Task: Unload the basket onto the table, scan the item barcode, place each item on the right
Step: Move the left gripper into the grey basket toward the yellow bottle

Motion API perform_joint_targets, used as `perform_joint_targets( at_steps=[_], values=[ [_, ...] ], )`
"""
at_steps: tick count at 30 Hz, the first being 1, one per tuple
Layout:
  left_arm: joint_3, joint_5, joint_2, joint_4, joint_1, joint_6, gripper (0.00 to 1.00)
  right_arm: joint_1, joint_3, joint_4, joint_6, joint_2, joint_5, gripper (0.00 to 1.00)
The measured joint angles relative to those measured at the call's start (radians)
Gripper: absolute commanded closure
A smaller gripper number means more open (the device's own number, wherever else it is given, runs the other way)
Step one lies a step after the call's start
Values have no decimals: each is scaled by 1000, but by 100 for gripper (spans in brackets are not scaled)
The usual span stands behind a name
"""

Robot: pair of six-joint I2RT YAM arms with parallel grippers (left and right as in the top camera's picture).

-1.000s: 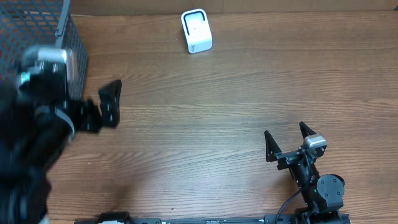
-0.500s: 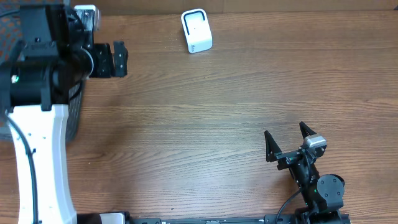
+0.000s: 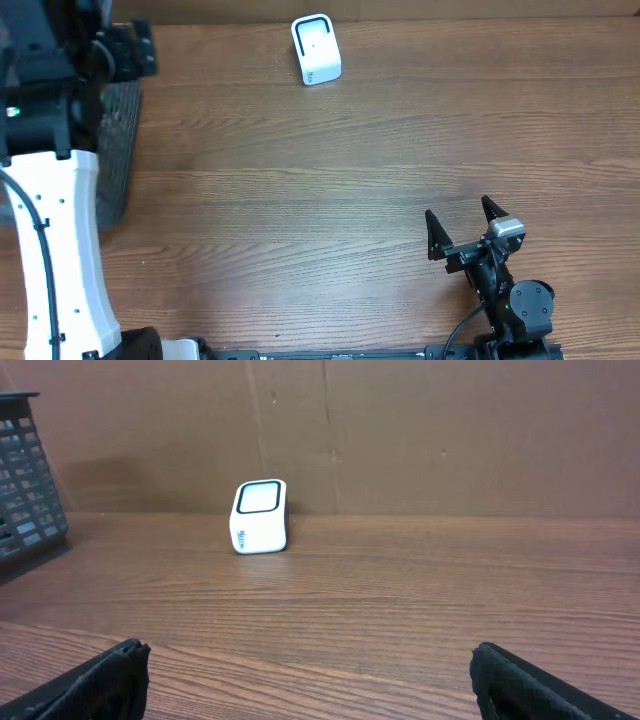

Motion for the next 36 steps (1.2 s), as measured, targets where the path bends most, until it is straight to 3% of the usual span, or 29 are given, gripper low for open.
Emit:
perform_joint_targets(
  at_steps=[8,16,27,36],
  values=[
    [0,-35,14,-31,242,0,0,0,0,0,0,0,0,0],
    [3,98,121,-130,412,8,0,0,0,0,-1,0,0,0],
    [3,253,364,-253,471,124,3,0,0,0,0,0,0,0],
    [3,272,480,-301,471,161,14,0,0,0,0,0,0,0]
  ],
)
